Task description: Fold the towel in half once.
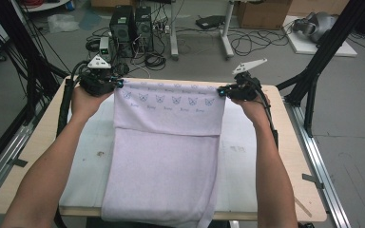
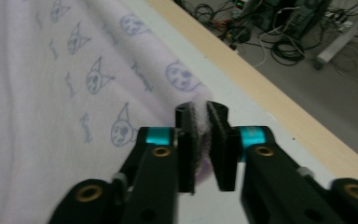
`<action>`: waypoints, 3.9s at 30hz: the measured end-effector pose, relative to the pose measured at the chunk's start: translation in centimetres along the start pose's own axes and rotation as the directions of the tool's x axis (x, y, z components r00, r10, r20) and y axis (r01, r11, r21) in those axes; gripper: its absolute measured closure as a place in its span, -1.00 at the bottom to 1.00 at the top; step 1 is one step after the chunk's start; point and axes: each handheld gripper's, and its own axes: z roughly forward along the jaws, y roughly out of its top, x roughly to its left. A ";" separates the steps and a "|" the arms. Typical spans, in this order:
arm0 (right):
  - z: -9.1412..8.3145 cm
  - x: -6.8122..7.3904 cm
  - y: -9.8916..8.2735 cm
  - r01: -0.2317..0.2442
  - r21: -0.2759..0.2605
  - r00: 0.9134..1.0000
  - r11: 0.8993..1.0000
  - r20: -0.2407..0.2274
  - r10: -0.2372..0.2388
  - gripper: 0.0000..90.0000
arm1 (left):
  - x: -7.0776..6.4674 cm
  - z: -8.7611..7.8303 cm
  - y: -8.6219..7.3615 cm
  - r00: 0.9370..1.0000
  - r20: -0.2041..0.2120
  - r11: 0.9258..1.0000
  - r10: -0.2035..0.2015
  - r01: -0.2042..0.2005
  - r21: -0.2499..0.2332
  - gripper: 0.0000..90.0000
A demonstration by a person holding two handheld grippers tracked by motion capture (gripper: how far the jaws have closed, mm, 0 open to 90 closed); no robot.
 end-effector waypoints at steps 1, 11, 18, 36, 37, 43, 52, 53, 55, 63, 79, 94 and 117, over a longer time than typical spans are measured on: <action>0.4 -0.1 0.0 -0.014 -0.002 1.000 1.000 0.006 0.014 0.57 | 0.0 0.0 0.0 1.000 0.000 1.000 0.000 0.000 0.000 0.55; 1.8 2.6 -5.8 -0.050 0.053 0.998 0.997 -0.043 0.052 0.23 | -0.7 0.5 -7.3 0.994 0.093 0.996 -0.053 0.046 0.081 0.32; 0.4 7.0 -9.4 -0.027 0.031 0.992 0.999 -0.123 0.031 0.22 | -3.4 -0.5 -10.1 0.986 0.163 0.997 -0.023 0.011 0.074 0.26; 4.8 7.7 -12.2 -0.020 0.062 0.987 0.998 -0.155 0.030 0.30 | -4.6 1.2 -14.6 0.968 0.244 0.993 -0.064 0.038 0.110 0.32; 5.3 7.4 -12.0 -0.029 0.066 0.987 0.997 -0.153 0.039 0.30 | -4.6 1.6 -14.8 0.966 0.250 0.992 -0.067 0.038 0.120 0.37; 7.3 6.6 -12.1 -0.041 0.126 0.984 0.991 -0.165 0.062 0.71 | -5.1 2.3 -14.9 0.971 0.223 0.991 -0.085 0.058 0.123 0.84; 5.8 6.7 -11.8 -0.020 0.116 0.979 0.993 -0.200 0.043 1.00 | -4.9 0.9 -13.9 0.978 0.202 0.995 -0.059 0.040 0.095 0.96; 5.7 6.7 -11.7 -0.015 0.105 0.979 0.994 -0.201 0.036 1.00 | -4.9 0.7 -13.7 0.979 0.198 0.995 -0.047 0.028 0.094 0.96; 5.3 6.8 -11.6 -0.005 0.095 0.978 0.995 -0.207 0.025 1.00 | -5.0 0.3 -13.4 0.978 0.204 0.996 -0.033 0.017 0.084 0.96; 6.6 7.7 -11.8 0.023 0.125 0.974 0.992 -0.225 0.006 0.43 | -6.0 1.3 -14.2 0.967 0.252 0.986 -0.030 -0.013 0.167 0.44; 4.5 6.9 -10.9 -0.022 0.025 0.981 0.999 -0.190 0.026 0.90 | -5.2 0.0 -12.9 0.974 0.221 0.997 -0.050 0.035 0.070 0.91; -3.6 14.0 -12.4 0.099 -0.024 0.960 0.995 -0.262 -0.101 0.89 | -11.2 -9.1 -14.4 0.954 0.286 0.995 0.090 -0.097 0.013 0.91; -1.8 12.1 -13.7 0.010 0.004 0.980 1.000 -0.198 -0.009 0.26 | -10.3 -7.5 -15.2 0.958 0.283 0.997 0.039 -0.056 0.054 0.35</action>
